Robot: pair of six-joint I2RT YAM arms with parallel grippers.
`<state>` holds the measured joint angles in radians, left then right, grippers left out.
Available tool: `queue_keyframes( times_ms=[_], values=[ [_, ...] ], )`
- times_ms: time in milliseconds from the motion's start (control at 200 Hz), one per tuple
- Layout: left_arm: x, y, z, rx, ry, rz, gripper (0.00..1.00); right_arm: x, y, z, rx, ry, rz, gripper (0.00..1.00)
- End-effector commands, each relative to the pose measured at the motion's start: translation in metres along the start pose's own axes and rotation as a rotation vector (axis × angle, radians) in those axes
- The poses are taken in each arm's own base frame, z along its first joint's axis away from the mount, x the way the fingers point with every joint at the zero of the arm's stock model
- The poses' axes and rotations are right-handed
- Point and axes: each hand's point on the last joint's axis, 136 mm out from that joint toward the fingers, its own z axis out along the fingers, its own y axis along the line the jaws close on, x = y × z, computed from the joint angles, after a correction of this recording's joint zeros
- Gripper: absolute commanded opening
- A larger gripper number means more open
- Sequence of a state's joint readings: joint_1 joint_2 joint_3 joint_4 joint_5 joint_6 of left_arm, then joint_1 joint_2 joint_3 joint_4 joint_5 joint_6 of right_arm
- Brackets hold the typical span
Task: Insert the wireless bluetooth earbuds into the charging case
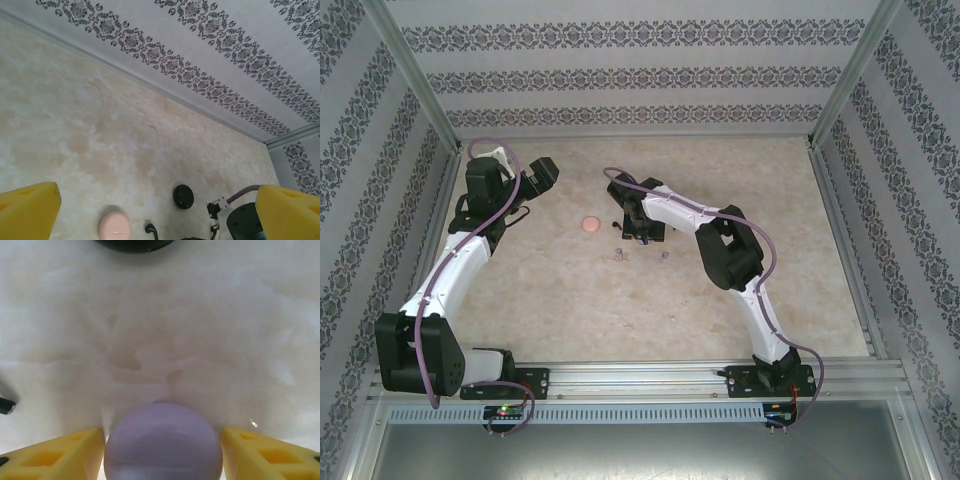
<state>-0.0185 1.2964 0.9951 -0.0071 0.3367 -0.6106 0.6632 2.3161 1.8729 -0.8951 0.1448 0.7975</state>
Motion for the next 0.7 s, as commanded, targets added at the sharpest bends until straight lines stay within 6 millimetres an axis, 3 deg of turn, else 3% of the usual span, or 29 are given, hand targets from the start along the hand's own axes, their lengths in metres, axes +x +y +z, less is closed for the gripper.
queue_keyframes(
  times_ms=[0,170,310,550,694],
  values=[
    [-0.007,-0.010,-0.004,0.042,-0.033,0.002,0.99,0.001,-0.001,0.011,0.001,0.025,0.034,0.61],
    [-0.003,-0.010,-0.002,0.048,-0.014,-0.007,0.99,0.004,0.000,0.017,-0.005,0.038,0.034,0.55],
    [-0.001,-0.017,0.002,0.092,0.006,-0.027,1.00,0.005,0.002,0.013,-0.026,0.034,0.030,0.43],
    [0.008,-0.028,0.003,0.150,0.040,-0.050,1.00,0.001,0.005,-0.012,-0.099,-0.025,0.028,0.27],
    [0.018,-0.037,0.004,0.163,0.059,-0.035,1.00,-0.002,0.010,-0.032,-0.151,-0.066,0.025,0.26]
  ],
)
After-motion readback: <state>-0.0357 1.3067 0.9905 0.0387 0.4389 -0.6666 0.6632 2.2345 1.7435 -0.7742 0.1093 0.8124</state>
